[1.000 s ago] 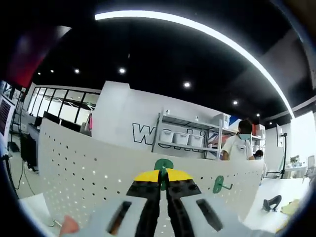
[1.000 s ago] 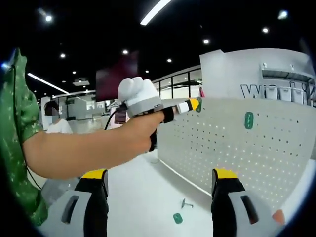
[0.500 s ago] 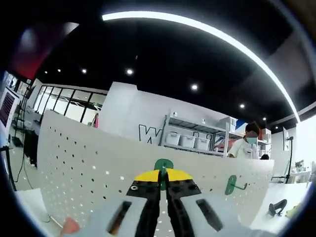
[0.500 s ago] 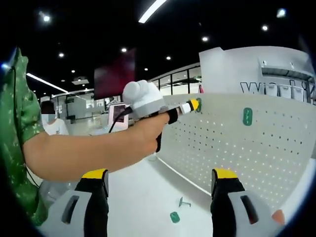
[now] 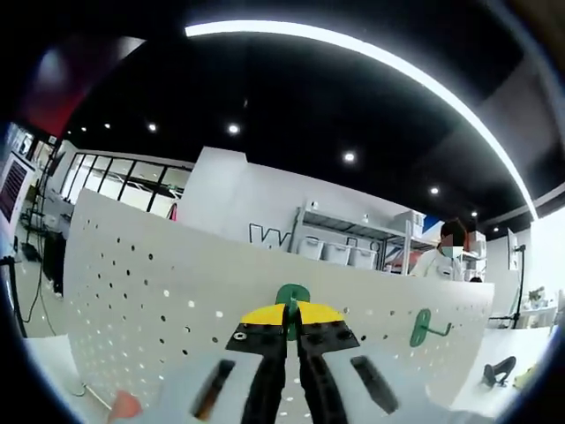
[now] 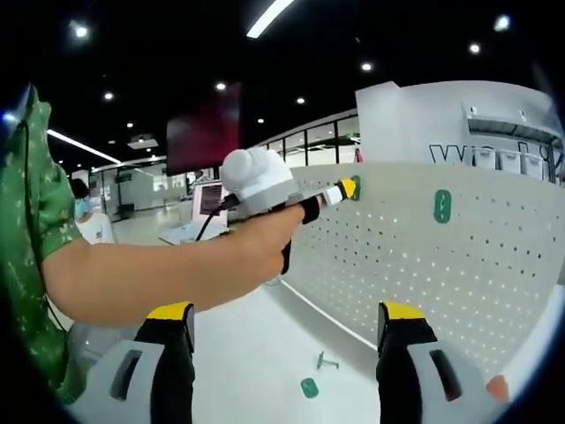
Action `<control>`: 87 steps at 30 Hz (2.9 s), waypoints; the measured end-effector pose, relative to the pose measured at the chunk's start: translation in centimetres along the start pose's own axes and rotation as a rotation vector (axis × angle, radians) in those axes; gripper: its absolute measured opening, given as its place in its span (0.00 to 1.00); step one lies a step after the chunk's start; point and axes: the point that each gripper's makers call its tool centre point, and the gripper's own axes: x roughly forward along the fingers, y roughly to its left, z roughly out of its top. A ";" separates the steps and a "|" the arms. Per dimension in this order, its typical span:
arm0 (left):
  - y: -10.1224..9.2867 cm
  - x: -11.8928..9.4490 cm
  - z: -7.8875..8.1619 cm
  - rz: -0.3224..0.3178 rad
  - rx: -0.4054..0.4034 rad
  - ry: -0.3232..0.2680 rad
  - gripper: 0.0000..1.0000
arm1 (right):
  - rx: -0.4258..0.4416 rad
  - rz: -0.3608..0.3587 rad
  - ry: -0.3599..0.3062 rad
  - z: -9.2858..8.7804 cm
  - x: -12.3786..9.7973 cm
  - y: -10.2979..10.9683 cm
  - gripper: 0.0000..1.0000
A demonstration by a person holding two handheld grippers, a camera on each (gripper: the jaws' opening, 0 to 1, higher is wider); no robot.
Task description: Insert the hook assembly into the mounting plate slot until the hook locks in place.
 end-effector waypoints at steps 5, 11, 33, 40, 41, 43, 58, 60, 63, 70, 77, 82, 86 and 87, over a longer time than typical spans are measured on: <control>0.1 0.1 -0.2 0.001 0.014 0.000 0.02 | 0.002 -0.004 0.003 -0.1 0.0 -0.2 0.87; 0.2 0.2 -0.3 0.007 0.019 -0.006 0.02 | 0.001 -0.004 0.014 -0.3 0.0 -0.3 0.87; 0.4 0.5 -0.7 0.006 0.037 -0.015 0.02 | 0.000 -0.010 0.037 -0.8 0.2 -0.7 0.87; 0.4 0.5 -0.8 0.021 0.018 -0.026 0.03 | -0.006 -0.007 0.041 -0.7 0.2 -0.7 0.86; 0.4 0.5 -0.8 0.024 0.015 -0.028 0.02 | -0.004 -0.006 0.041 -0.7 0.2 -0.7 0.86; 0.4 0.5 -0.8 0.029 0.011 -0.034 0.02 | -0.006 -0.006 0.044 -0.8 0.1 -0.7 0.86; 0.5 0.5 -0.7 0.085 0.008 -0.072 0.03 | -0.009 0.004 0.061 -1.3 -0.2 -0.8 0.86; 0.5 0.6 -0.7 0.085 0.008 -0.074 0.03 | -0.009 0.006 0.061 -1.3 -0.2 -0.8 0.86; 0.5 0.6 -0.8 0.089 0.007 -0.077 0.03 | -0.007 0.005 0.059 -1.3 -0.1 -0.9 0.86; 0.5 0.8 -1.0 0.096 0.017 -0.082 0.03 | -0.008 0.008 0.065 -1.5 0.0 -0.9 0.86; 0.5 0.8 -0.9 0.096 0.029 -0.093 0.03 | -0.007 0.007 0.068 -1.5 0.1 -1.0 0.86; 0.5 0.8 -1.0 0.096 0.040 -0.088 0.03 | -0.006 0.005 0.068 -1.5 0.1 -1.0 0.86; 0.4 0.9 -1.0 0.092 0.054 -0.090 0.03 | -0.007 0.002 0.070 -1.6 0.0 -1.1 0.86; 0.4 0.9 -1.0 0.090 0.060 -0.090 0.03 | -0.007 0.001 0.069 -1.6 0.0 -1.2 0.86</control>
